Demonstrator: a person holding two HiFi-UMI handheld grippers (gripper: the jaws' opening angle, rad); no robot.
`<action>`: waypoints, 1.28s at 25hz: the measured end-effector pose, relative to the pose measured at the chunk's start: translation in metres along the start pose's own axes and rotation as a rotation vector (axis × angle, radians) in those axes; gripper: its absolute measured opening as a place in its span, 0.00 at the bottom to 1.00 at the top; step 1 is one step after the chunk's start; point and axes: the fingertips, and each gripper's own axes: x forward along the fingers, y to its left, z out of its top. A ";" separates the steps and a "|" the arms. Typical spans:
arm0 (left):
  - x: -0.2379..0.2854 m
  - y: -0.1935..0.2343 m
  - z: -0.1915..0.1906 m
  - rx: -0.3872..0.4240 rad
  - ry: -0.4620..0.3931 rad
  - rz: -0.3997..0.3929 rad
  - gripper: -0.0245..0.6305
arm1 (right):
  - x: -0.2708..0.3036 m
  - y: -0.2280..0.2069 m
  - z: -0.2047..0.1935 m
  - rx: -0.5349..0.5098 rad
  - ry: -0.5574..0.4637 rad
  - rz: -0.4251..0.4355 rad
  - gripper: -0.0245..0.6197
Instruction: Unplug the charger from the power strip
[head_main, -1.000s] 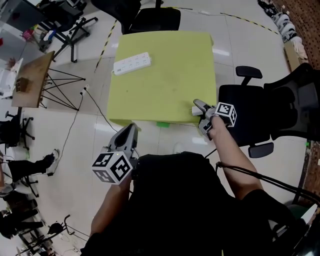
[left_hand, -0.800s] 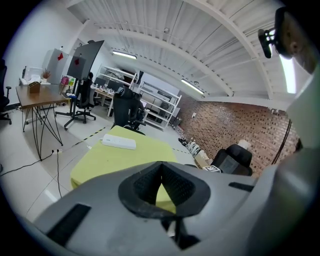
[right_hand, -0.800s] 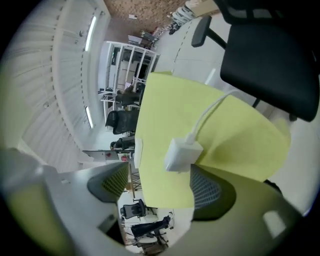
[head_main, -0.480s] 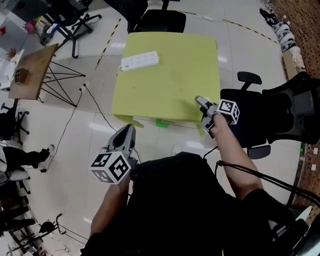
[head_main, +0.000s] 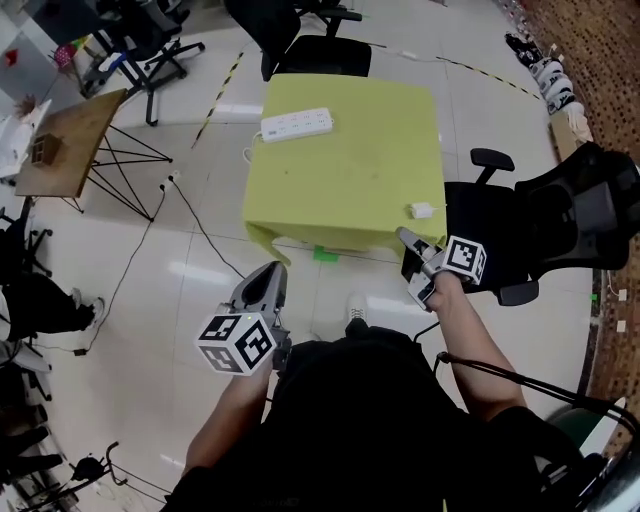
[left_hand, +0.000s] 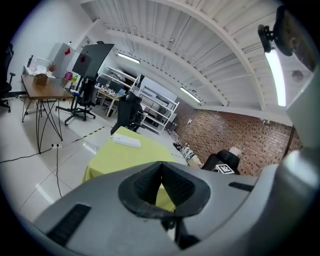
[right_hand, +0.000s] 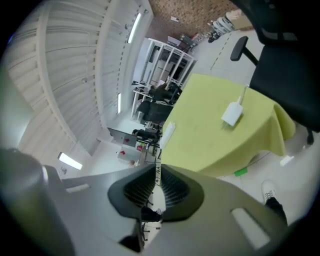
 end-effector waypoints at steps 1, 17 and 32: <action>-0.004 0.000 -0.006 -0.003 0.008 -0.013 0.04 | -0.007 0.009 -0.014 -0.023 0.004 0.008 0.05; -0.058 -0.057 -0.048 0.088 0.025 -0.143 0.04 | -0.116 0.137 -0.113 -0.716 -0.015 0.029 0.04; -0.090 -0.192 -0.139 0.072 -0.014 -0.072 0.04 | -0.255 0.141 -0.150 -0.958 0.054 0.147 0.04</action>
